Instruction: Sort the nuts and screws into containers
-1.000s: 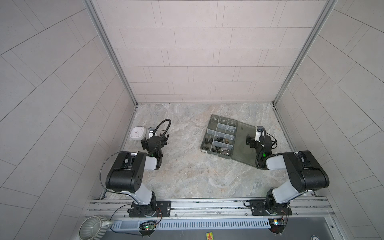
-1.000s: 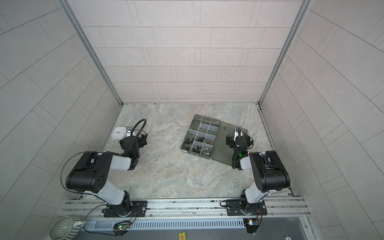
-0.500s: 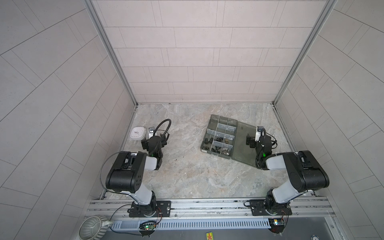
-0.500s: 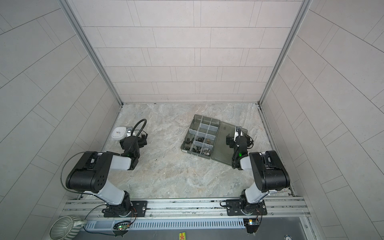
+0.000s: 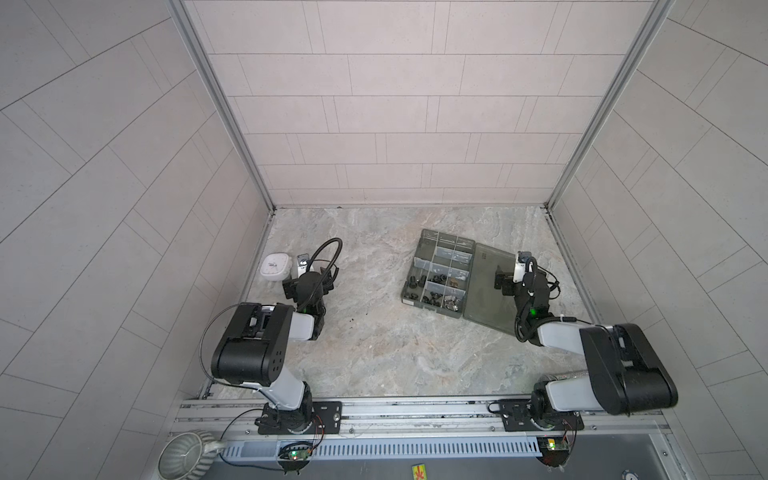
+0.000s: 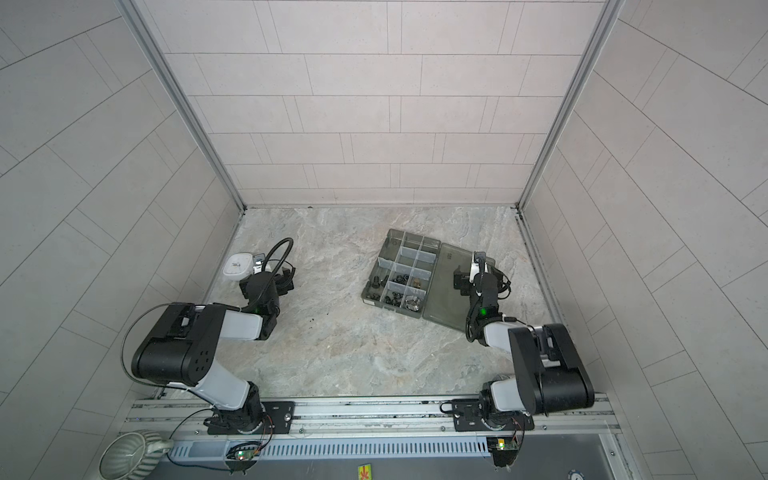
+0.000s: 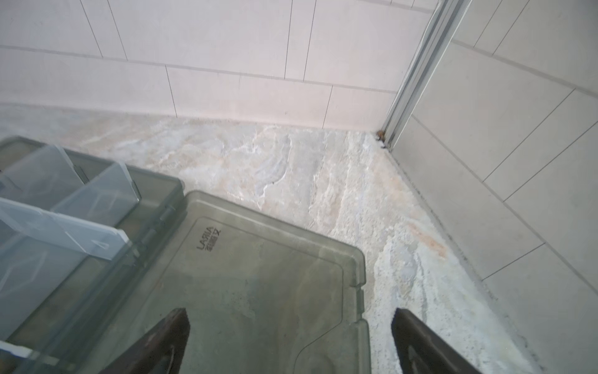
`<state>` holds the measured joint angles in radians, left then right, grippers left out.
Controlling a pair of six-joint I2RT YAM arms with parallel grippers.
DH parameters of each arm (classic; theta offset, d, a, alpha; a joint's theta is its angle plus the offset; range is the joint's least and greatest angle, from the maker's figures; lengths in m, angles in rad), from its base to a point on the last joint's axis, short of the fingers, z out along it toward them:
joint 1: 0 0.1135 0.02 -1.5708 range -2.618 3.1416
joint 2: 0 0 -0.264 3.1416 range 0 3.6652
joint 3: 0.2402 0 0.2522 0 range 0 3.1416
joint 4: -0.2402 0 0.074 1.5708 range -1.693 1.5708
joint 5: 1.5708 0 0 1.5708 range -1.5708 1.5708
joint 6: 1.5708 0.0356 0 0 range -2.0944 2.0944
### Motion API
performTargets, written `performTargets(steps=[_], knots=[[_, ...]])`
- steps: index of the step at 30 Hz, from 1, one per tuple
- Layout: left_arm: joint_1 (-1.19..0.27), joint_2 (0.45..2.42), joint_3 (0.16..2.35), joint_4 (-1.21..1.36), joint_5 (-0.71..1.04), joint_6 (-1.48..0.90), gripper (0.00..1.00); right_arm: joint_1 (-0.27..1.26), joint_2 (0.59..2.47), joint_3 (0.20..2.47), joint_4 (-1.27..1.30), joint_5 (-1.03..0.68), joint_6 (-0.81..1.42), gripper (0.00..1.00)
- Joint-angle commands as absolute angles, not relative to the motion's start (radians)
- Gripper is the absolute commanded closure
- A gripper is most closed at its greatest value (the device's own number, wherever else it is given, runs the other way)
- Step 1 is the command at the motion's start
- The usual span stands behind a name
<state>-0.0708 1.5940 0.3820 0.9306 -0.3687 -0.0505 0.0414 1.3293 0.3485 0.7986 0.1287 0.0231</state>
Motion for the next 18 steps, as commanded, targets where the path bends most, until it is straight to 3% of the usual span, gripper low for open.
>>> performTargets(steps=[1, 8, 11, 15, 18], knots=[[-0.077, 1.593, 0.388, 0.949, -0.385, -0.04, 0.0, 0.046, 1.265, 0.37, 0.665, 0.117, 0.0, 0.01], [-0.077, 1.595, 0.389, 0.948, -0.386, -0.039, 0.0, 0.046, 1.47, 0.348, 0.892, 0.114, 0.008, 0.01], [-0.078, 1.595, 0.388, 0.948, -0.386, -0.039, 0.0, 0.047, 1.593, 0.311, 1.1, 0.119, 0.014, 0.01], [-0.078, 1.595, 0.388, 0.949, -0.386, -0.039, 0.0, 0.047, 1.574, 0.331, 1.028, 0.094, 0.0, 0.01], [-0.078, 1.595, 0.388, 0.951, -0.385, -0.039, 0.0, 0.046, 1.571, 0.359, 0.967, 0.176, 0.03, 0.01]])
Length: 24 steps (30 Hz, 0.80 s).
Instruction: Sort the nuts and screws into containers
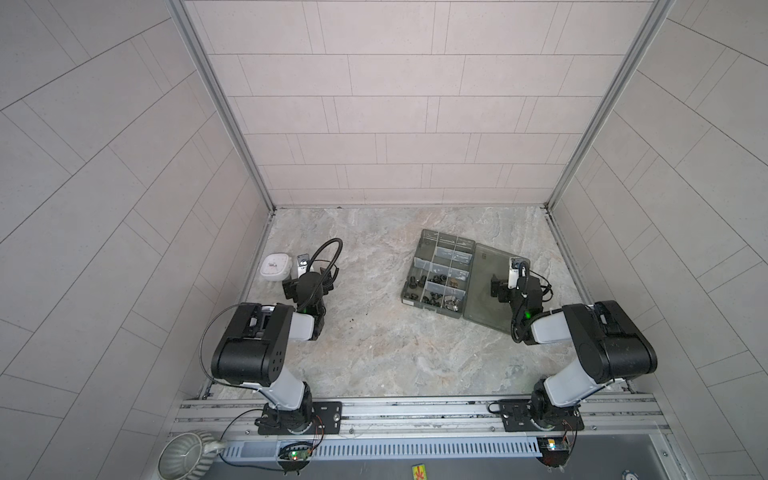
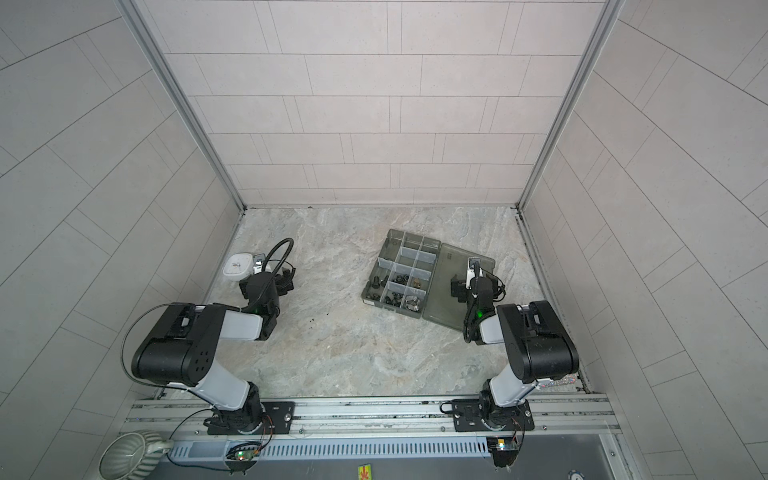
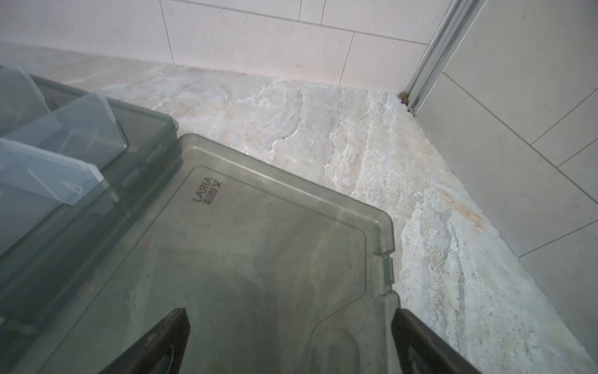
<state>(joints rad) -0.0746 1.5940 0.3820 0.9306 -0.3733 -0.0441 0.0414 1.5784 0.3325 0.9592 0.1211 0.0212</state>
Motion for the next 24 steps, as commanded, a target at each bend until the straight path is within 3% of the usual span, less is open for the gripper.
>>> performTargets(steps=[1, 24], knots=[[-0.078, 1.593, 0.387, 0.95, -0.386, -0.038, 0.0, 0.046, 1.576, 0.358, 0.979, 0.184, 0.032, 0.01], [-0.078, 1.595, 0.388, 0.951, -0.382, -0.039, 0.0, 0.046, 1.579, 0.373, 0.953, 0.156, 0.015, 0.01]])
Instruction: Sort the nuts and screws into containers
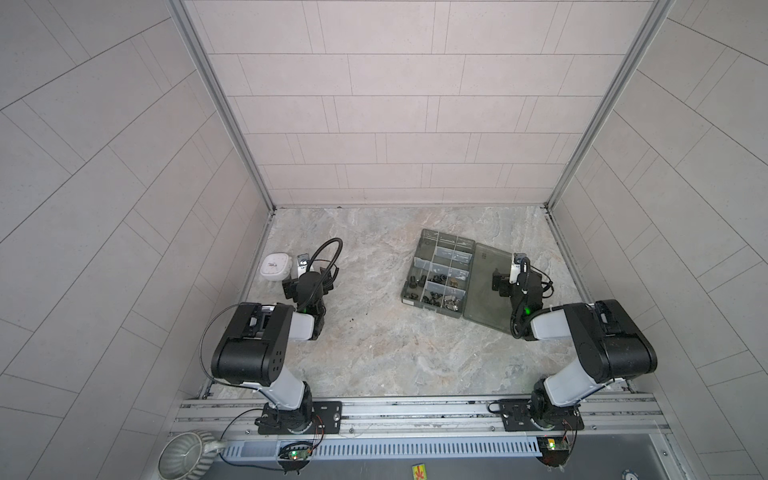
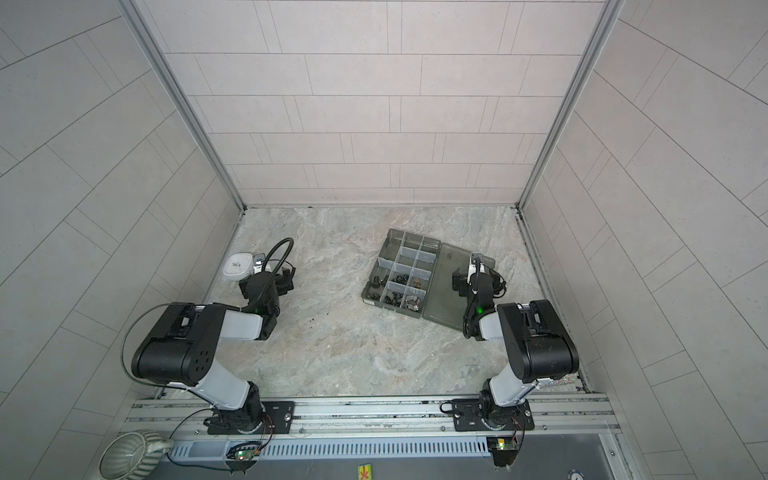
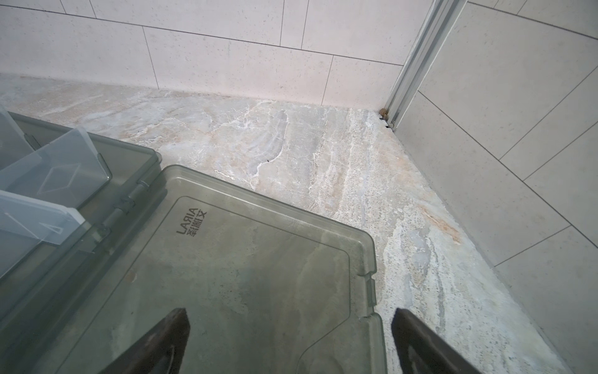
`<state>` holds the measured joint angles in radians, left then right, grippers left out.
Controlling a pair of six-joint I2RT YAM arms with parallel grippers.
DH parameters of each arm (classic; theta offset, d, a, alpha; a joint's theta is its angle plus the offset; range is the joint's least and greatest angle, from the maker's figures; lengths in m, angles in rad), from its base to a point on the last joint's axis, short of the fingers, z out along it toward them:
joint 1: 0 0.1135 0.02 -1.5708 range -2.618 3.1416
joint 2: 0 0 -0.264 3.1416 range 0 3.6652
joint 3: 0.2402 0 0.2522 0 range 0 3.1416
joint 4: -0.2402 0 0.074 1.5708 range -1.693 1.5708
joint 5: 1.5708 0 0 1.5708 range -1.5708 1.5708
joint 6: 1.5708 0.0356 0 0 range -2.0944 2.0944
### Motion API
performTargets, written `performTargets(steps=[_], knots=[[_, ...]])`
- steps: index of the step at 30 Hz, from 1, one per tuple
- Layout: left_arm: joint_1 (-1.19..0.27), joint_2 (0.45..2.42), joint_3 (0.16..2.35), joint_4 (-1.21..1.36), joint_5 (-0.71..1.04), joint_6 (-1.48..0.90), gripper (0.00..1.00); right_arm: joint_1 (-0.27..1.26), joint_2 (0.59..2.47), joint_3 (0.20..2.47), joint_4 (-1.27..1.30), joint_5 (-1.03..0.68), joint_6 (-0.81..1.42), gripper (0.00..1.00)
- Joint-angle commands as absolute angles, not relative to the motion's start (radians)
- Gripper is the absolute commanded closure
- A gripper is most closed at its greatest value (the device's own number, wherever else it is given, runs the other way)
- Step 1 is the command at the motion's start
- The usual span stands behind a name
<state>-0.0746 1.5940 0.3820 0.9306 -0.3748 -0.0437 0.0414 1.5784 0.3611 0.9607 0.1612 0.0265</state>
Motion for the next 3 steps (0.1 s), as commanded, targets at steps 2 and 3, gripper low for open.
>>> performTargets(steps=[2, 3], knots=[[-0.077, 1.595, 0.388, 0.951, -0.383, -0.039, 0.0, 0.047, 1.575, 0.367, 0.96, 0.152, 0.014, 0.01], [-0.078, 1.593, 0.388, 0.95, -0.382, -0.04, 0.0, 0.047, 1.575, 0.363, 0.966, 0.143, 0.011, 0.01]])
